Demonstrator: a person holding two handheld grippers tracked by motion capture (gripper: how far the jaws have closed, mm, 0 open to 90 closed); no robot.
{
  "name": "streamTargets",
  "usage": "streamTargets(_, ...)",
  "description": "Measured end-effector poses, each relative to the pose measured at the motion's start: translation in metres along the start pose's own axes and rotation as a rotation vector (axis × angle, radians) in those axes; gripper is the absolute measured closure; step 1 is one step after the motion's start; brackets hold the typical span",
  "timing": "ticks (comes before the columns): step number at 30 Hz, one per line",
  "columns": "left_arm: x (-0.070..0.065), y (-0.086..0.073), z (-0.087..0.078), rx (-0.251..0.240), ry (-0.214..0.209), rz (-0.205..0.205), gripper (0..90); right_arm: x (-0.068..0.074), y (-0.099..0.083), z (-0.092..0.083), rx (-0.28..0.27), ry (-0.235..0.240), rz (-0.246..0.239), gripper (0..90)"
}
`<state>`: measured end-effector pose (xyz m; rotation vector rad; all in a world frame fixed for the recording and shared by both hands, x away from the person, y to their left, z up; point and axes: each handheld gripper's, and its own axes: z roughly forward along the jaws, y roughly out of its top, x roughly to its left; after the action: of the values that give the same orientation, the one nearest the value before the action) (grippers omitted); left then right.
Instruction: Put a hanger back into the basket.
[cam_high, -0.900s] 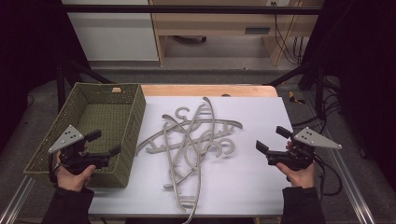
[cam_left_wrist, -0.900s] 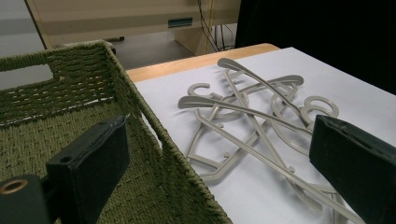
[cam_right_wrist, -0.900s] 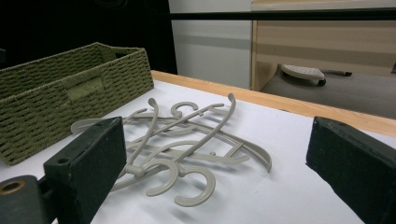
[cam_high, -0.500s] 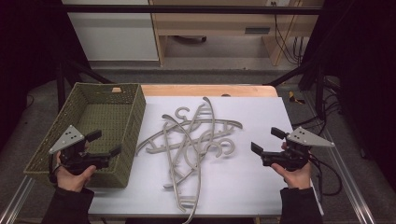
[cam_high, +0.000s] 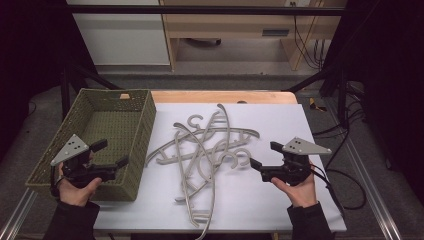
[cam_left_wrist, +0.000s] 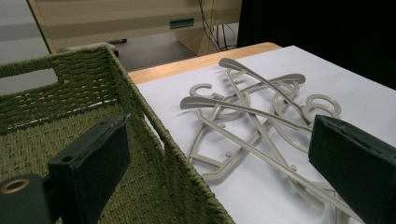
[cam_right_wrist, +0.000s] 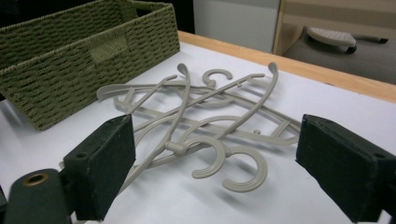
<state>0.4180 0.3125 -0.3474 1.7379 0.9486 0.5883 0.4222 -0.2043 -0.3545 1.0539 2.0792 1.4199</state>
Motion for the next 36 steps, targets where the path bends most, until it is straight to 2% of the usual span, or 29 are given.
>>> streamTargets(2,0.0,0.0,0.0,-0.001,0.0,-0.003,5.3,0.003,0.0,0.002,0.008,0.0,0.005,12.7)
streamTargets(5,0.0,0.0,0.0,0.007,0.003,0.007,5.3,0.013,0.001,0.012,0.053,-0.014,-0.015,14.2)
streamTargets(17,0.0,0.0,0.002,0.01,0.0,0.005,5.4,0.049,0.002,0.049,0.172,-0.004,-0.07,21.1)
streamTargets(20,0.001,0.0,0.002,0.011,0.004,0.01,5.4,0.053,0.001,0.055,0.187,-0.008,-0.065,22.7)
streamTargets(26,0.003,-0.001,0.0,0.013,0.003,0.013,5.4,0.059,-0.005,0.078,0.251,-0.013,-0.053,27.6)
streamTargets(36,0.004,0.0,-0.001,0.01,0.007,0.018,5.6,0.072,0.0,0.103,0.325,-0.027,-0.068,32.5)
